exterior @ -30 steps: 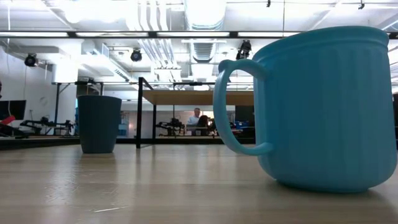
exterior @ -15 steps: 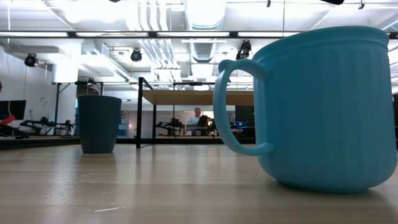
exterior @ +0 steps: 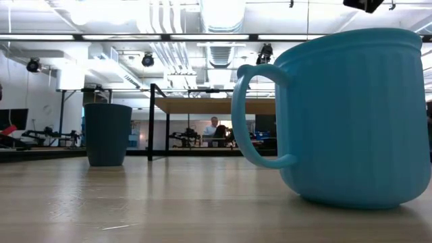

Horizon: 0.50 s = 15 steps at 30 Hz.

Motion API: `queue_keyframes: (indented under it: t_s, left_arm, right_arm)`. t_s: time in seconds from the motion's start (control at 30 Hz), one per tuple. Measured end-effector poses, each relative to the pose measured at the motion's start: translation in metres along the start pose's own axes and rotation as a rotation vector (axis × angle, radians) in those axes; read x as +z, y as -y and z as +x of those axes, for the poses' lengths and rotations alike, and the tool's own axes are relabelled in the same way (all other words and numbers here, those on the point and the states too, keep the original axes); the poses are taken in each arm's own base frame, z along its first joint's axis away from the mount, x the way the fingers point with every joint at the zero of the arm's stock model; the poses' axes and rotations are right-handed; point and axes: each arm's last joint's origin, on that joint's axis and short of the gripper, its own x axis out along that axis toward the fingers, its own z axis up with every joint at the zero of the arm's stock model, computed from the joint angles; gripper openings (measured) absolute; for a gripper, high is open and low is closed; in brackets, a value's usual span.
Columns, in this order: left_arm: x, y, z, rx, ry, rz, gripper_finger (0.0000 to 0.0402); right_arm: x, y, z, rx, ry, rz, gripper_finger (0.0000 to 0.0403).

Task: Stack small to large cups/mugs on shelf
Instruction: Put the transparent mug on the shelf

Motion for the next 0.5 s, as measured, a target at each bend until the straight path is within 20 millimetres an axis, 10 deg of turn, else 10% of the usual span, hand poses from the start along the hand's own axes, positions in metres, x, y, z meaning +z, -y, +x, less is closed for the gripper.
queue_keyframes:
  t_s: [0.5]
  left_arm:
    - [-0.007, -0.005, 0.03, 0.006, -0.148, -0.027, 0.0132]
  right_arm:
    - [0.001, -0.001, 0.006, -0.006, 0.007, -0.041, 0.0082]
